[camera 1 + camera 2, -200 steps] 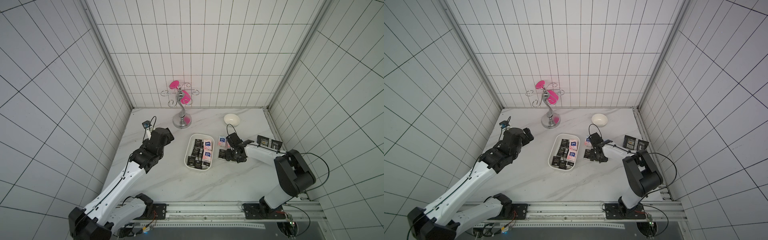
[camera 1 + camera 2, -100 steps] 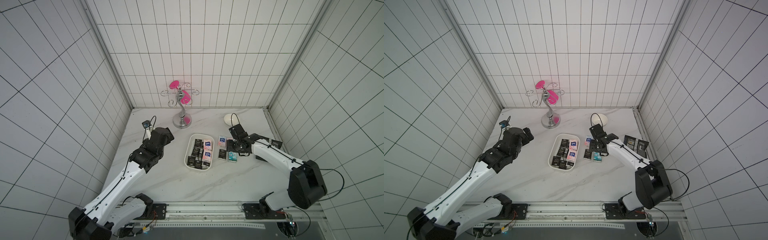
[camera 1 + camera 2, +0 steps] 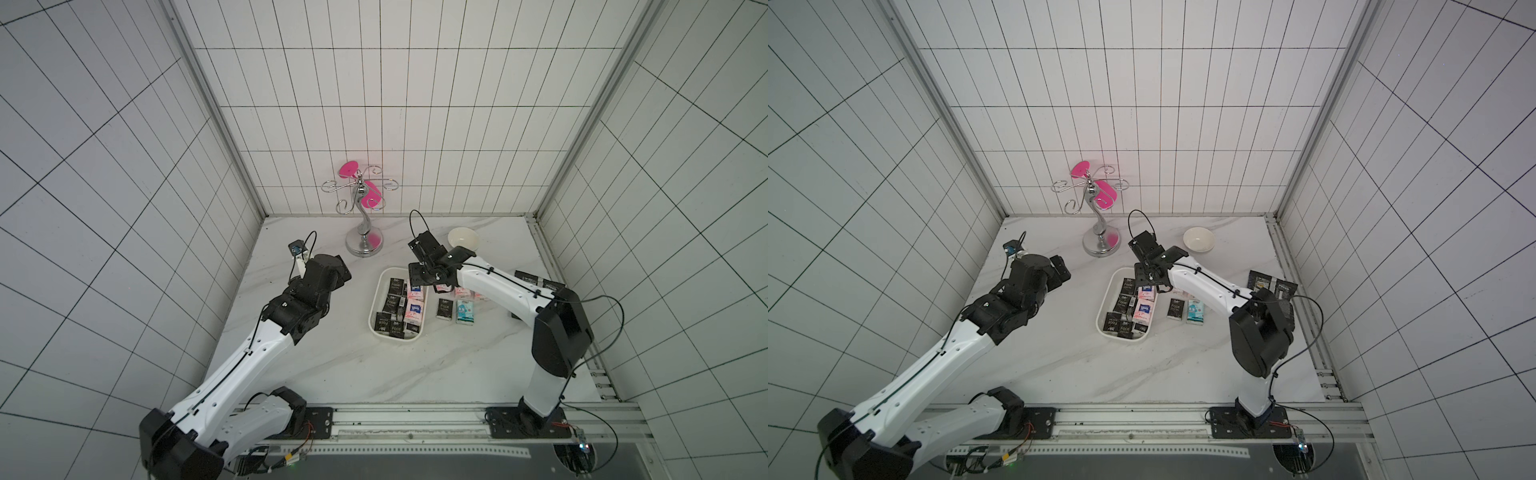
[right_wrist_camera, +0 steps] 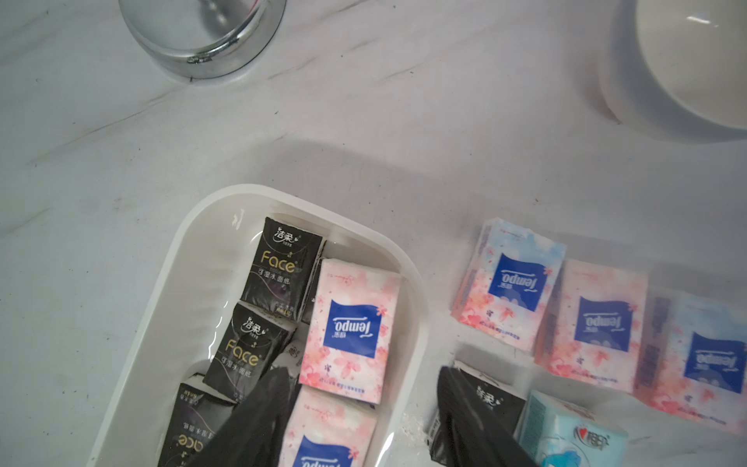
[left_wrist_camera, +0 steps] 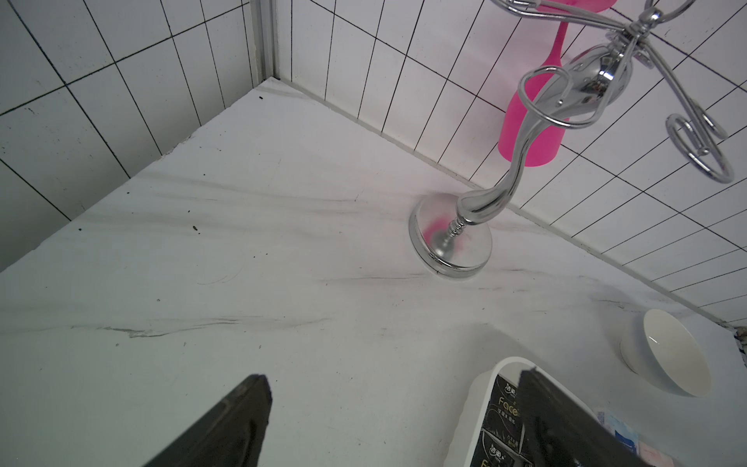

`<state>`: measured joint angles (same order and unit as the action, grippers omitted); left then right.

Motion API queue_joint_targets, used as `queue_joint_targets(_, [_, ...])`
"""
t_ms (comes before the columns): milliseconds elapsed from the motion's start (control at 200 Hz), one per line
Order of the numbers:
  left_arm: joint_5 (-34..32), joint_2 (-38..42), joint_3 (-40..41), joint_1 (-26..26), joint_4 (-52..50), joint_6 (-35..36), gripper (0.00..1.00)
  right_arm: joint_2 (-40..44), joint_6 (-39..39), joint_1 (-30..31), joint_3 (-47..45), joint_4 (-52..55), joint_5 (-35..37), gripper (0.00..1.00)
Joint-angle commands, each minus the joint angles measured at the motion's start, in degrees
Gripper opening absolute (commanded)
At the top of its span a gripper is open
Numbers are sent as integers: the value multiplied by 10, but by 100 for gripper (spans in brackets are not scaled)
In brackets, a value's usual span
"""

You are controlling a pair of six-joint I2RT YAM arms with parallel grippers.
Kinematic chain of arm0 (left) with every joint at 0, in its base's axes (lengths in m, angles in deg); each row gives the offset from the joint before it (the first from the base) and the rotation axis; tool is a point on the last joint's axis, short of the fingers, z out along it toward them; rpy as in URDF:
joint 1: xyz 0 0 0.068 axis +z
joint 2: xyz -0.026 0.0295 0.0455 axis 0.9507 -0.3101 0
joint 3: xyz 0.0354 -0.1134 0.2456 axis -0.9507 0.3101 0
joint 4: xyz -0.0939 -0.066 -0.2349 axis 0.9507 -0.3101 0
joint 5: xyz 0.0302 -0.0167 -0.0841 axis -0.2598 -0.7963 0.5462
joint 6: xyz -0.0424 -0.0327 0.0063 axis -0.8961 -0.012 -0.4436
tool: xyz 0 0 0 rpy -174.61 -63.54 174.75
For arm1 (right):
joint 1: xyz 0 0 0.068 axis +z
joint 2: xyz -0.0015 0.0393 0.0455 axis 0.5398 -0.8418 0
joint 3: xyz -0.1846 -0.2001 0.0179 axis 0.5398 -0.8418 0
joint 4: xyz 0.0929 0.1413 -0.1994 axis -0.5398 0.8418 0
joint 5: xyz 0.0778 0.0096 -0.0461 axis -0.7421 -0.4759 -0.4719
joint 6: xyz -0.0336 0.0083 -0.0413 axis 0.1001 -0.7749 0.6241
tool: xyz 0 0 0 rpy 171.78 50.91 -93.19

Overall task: Take the pocket tissues out of the storage box
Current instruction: Pick up the pocket tissues from the storage box.

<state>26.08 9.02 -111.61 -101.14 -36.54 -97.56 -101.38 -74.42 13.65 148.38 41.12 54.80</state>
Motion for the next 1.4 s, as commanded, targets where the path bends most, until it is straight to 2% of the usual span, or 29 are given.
queue_joint_targets(0, [-4,3,-7,-3,-1,5,99,-35,-20,6,37,24,21,62])
queue_joint_targets(535, [6,27,13,-3,7,7,99,-105,-54,17,66,36,38,63])
queue_joint_targets(835, [6,46,23,-2,7,9,98,-135,-71,18,104,82,50,64])
queue_joint_targets(1394, [9,76,28,-2,-2,12,99,-172,-97,19,126,81,18,64])
